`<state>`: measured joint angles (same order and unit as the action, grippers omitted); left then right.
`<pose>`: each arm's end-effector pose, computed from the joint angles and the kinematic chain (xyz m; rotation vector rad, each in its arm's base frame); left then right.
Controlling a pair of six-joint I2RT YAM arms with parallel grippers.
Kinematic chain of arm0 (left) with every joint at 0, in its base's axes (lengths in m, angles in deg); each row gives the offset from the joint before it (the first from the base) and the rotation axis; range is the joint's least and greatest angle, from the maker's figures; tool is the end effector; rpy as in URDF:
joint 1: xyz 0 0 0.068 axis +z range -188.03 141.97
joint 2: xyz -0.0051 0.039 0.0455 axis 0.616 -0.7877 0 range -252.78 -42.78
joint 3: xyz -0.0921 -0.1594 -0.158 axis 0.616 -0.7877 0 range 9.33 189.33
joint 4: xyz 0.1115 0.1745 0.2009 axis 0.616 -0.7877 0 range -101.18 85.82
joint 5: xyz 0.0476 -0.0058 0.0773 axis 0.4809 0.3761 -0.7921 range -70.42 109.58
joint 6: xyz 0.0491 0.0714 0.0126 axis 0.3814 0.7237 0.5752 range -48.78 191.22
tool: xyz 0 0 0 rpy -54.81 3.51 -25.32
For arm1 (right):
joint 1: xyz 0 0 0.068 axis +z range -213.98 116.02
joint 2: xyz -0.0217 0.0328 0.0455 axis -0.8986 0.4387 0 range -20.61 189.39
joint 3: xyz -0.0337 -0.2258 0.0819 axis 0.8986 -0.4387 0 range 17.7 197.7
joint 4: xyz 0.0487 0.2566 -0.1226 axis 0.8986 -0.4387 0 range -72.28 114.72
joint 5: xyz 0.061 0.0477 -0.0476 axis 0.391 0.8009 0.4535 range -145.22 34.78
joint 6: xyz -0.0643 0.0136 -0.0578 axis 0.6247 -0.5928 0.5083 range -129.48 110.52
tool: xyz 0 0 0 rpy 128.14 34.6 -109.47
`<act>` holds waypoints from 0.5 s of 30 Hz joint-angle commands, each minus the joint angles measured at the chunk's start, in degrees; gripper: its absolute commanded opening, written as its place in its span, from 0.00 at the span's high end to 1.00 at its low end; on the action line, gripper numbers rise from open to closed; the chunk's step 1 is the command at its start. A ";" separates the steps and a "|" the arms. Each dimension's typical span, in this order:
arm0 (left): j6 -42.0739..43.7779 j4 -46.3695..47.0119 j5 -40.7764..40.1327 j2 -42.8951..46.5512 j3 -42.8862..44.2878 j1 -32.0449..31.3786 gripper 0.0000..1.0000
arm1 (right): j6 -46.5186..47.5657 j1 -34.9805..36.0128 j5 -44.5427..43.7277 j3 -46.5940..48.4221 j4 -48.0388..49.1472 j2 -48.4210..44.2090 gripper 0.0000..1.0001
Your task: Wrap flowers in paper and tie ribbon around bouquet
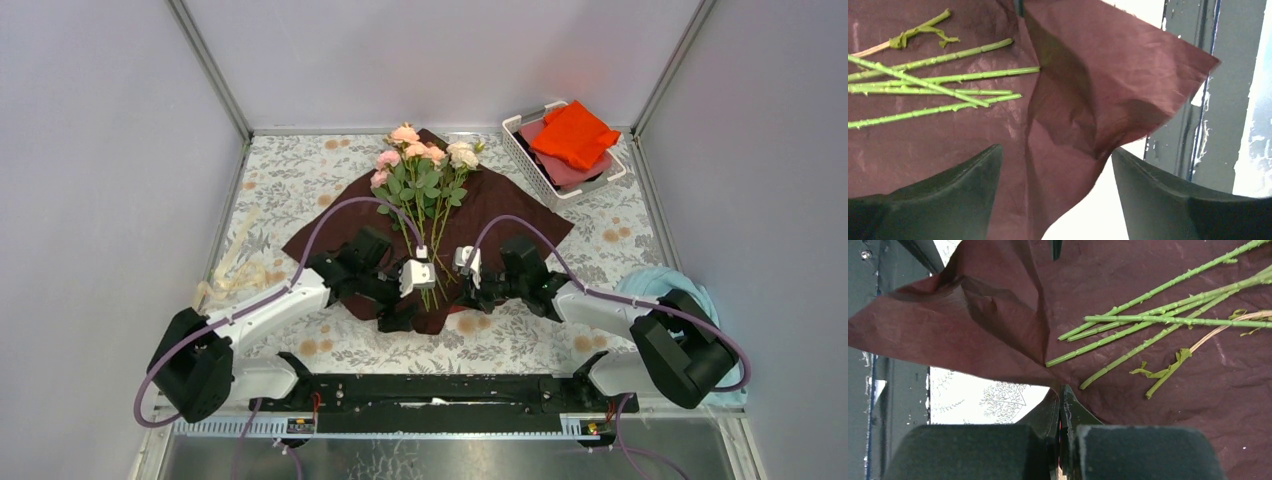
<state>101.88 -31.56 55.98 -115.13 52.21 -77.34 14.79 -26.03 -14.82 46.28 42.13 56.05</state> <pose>0.1966 -0.2207 0.1384 1.6221 1.8945 -0.8696 0.2122 0.2293 0.1084 -1.4193 1.5250 0.8832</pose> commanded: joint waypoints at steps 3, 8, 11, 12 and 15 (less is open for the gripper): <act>5.71 -13.52 -0.94 3.76 4.53 3.62 0.02 | -7.90 0.19 -0.72 3.01 0.34 1.24 1.00; 12.07 -29.20 -4.20 4.59 9.23 6.94 0.02 | -13.95 -0.15 -2.73 9.86 -7.85 6.27 1.00; 10.91 -32.76 -8.44 5.14 11.20 7.65 0.02 | -17.55 -0.26 -2.51 12.67 -9.61 8.74 1.00; 10.06 -33.15 -9.90 5.83 11.77 7.67 0.02 | -18.31 -0.43 -2.73 13.24 -9.83 9.29 1.00; 7.40 -34.44 -12.45 8.38 13.58 7.67 0.02 | -20.48 -0.64 -4.17 15.58 -12.18 10.39 1.00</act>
<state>110.71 -59.21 48.59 -109.95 62.50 -70.06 -0.44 -26.22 -17.25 57.68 33.25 65.34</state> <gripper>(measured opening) 0.983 0.011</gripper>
